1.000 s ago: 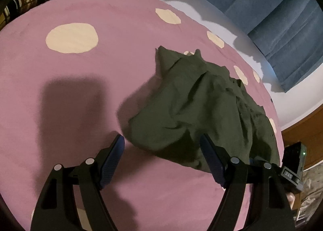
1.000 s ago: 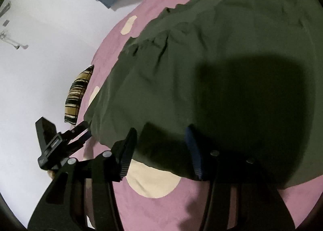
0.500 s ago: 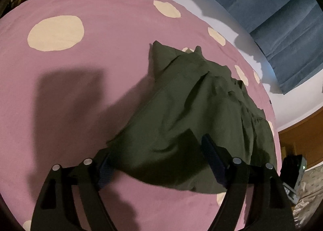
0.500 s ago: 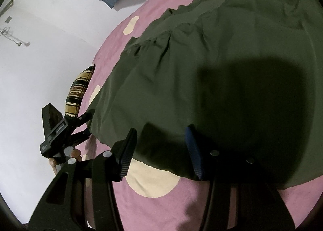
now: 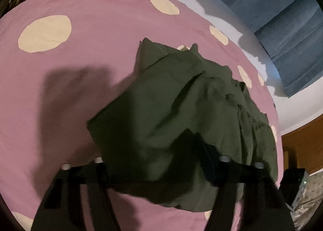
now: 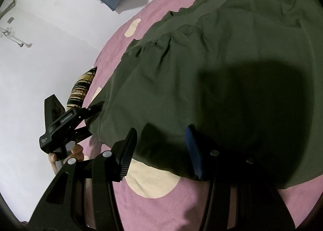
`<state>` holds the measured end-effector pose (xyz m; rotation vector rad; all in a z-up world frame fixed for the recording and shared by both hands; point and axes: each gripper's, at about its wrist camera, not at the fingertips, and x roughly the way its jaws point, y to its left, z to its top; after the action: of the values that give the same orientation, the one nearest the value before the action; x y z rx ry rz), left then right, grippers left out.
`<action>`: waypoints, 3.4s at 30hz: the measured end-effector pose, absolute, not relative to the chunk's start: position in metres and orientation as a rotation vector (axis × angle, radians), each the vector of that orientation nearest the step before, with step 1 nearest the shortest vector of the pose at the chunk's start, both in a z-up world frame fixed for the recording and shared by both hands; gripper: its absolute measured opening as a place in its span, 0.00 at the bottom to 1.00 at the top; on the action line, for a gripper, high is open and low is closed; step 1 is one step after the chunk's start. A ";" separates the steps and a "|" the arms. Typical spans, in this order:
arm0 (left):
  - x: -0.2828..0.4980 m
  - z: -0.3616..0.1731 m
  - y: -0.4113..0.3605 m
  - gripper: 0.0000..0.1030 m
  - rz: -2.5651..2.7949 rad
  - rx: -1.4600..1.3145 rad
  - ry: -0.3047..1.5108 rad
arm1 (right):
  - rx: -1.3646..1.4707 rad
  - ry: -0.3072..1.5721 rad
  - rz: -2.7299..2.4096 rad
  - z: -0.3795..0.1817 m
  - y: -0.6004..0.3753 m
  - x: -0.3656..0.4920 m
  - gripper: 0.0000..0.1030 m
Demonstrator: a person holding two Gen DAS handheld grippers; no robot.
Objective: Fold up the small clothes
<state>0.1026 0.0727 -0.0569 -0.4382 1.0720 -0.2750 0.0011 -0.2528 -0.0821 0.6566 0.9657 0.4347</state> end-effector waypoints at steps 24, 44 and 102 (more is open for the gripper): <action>0.079 0.061 -0.040 0.24 -0.361 -0.082 0.823 | 0.684 0.924 0.457 -0.085 -0.260 -0.010 0.48; 0.045 0.056 -0.211 0.24 -0.487 0.227 0.777 | 0.630 0.887 0.383 -0.061 -0.323 -0.072 0.51; -0.044 -0.025 -0.117 0.71 -0.480 0.133 0.681 | 0.878 0.845 0.406 -0.005 -0.440 -0.036 0.72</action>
<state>-0.0444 -0.1173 -0.0250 0.1331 0.6808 -0.4800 -0.0357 -0.4397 -0.0047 0.8782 0.8448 0.4056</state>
